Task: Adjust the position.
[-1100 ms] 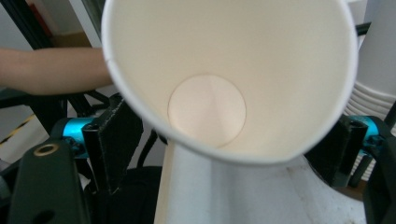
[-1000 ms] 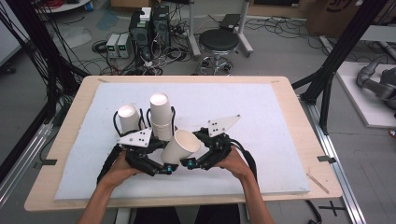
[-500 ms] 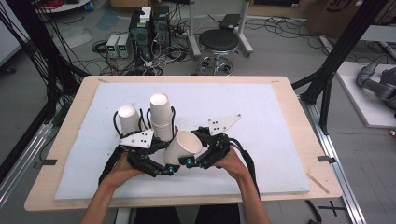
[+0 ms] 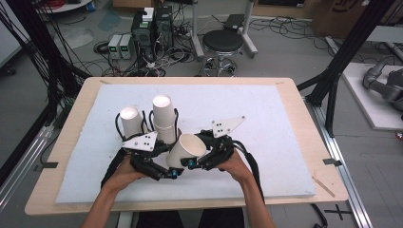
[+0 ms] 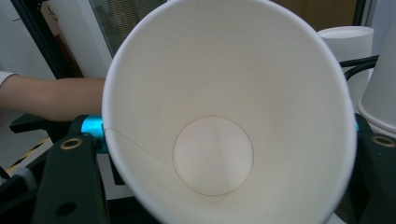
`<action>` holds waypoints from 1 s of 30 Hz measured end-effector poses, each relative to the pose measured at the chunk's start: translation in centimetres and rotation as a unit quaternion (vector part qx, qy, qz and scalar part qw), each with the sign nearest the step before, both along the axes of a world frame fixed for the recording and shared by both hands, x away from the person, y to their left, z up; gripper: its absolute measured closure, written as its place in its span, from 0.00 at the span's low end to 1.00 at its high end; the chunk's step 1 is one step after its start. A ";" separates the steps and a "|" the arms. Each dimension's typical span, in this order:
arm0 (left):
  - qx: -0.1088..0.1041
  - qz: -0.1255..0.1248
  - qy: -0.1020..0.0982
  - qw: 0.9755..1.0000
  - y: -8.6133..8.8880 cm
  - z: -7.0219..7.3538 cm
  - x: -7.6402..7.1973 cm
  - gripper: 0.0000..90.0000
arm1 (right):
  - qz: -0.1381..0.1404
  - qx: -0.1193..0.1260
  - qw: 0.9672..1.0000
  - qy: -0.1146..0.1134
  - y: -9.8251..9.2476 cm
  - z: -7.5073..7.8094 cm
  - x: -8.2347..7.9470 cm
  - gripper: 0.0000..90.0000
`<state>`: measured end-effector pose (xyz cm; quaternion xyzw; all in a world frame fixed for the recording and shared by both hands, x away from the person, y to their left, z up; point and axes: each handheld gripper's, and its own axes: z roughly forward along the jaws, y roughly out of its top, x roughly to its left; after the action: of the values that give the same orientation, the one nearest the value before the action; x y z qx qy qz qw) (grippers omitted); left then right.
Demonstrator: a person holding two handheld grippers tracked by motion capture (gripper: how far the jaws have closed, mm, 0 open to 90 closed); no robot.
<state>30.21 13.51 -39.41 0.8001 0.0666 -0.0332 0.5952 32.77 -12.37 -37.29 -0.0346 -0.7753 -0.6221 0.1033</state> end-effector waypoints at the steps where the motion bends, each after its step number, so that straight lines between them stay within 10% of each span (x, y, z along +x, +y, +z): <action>1: 0.001 0.001 0.000 1.000 0.0 0.0 0.0 0.40 | 0.000 -0.001 1.000 0.000 0.0 0.0 0.0 0.33; 9: 0.005 0.002 0.001 1.000 0.0 -0.1 -0.1 0.39 | -0.003 -0.005 1.000 0.000 0.1 0.0 0.0 0.34; 14: 0.000 0.004 0.032 0.999 -0.1 -0.4 0.1 0.02 | -0.009 -0.004 1.000 0.001 -0.1 0.0 0.1 0.34; 30: 0.023 0.044 0.017 0.999 0.9 -0.2 -0.3 0.02 | -0.013 -0.004 1.000 -0.001 -0.4 0.2 0.1 0.34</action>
<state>29.94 14.43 -39.62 0.8093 0.1128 -0.0191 0.5761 32.90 -12.78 -37.09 -0.0447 -0.7773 -0.6204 0.0947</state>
